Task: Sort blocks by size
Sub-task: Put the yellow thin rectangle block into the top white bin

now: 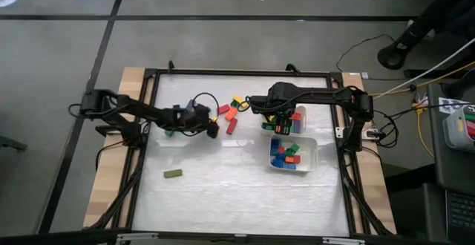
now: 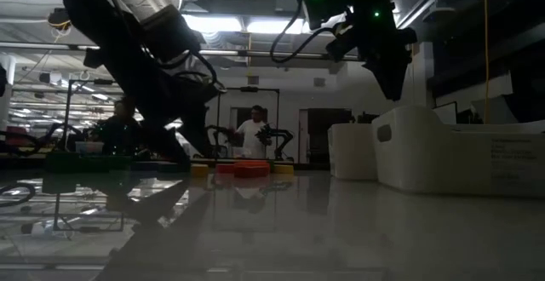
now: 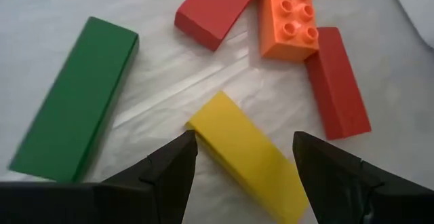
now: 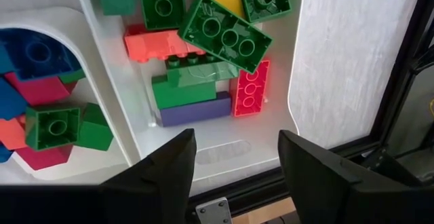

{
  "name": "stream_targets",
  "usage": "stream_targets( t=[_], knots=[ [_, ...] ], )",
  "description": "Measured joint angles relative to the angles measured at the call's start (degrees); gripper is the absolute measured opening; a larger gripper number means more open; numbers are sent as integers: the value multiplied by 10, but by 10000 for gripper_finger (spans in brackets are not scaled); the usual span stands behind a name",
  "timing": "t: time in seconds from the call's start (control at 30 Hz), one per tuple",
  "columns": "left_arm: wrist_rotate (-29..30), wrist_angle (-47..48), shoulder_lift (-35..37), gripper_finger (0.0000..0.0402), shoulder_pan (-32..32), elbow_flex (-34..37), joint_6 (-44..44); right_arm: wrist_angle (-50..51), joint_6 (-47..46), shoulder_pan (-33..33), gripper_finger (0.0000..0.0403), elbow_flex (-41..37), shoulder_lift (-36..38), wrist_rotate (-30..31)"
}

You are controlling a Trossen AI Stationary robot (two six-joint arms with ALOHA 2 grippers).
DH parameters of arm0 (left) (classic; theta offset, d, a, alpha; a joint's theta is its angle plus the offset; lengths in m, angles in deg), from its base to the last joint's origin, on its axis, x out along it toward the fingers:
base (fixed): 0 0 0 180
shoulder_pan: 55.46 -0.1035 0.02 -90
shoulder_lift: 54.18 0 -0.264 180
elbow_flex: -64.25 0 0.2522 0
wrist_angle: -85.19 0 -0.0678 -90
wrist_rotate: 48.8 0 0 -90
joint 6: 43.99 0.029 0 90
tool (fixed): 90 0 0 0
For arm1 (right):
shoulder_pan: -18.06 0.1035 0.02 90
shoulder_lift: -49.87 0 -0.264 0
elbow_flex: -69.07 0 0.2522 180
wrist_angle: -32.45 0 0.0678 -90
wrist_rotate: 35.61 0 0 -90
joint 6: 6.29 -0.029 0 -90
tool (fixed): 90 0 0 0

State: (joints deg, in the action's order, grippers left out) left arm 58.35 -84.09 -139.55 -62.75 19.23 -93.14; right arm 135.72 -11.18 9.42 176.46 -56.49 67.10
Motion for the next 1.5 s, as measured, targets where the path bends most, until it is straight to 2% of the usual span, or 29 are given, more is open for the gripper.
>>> stream_targets(
  t=[0.3, 0.43, 0.63, 0.9, 1.07, 1.2, 1.27, 1.4, 1.5],
  knots=[
    [25, -26, -59, 232, 1, -12, -24, 5, 0, 0, 211, 0, 0, 0],
    [27, -2, -80, 223, 1, -37, 8, 4, 4, 0, 211, 0, 3, -1],
    [23, 105, -86, 170, 2, -83, 67, 5, 27, 0, 211, 0, 38, -23],
    [6, 105, -86, 93, 1, -90, 117, 5, 33, 0, 211, 0, 116, -24],
    [-83, 31, -88, 91, 1, -89, 117, 5, 33, 0, 211, 0, 168, -25],
    [-185, -64, -89, 101, 2, -89, 115, 5, 33, 0, 211, 0, 199, -25],
    [-218, -126, -89, 107, 2, -89, 114, 5, 33, 0, 211, 0, 210, -26],
    [-218, -258, -89, 102, 4, -89, 106, 3, 37, 0, 211, 0, 221, -27],
    [-181, -356, -100, 95, 5, -90, 136, -1, 39, 0, 211, 0, 221, -26]
  ],
)
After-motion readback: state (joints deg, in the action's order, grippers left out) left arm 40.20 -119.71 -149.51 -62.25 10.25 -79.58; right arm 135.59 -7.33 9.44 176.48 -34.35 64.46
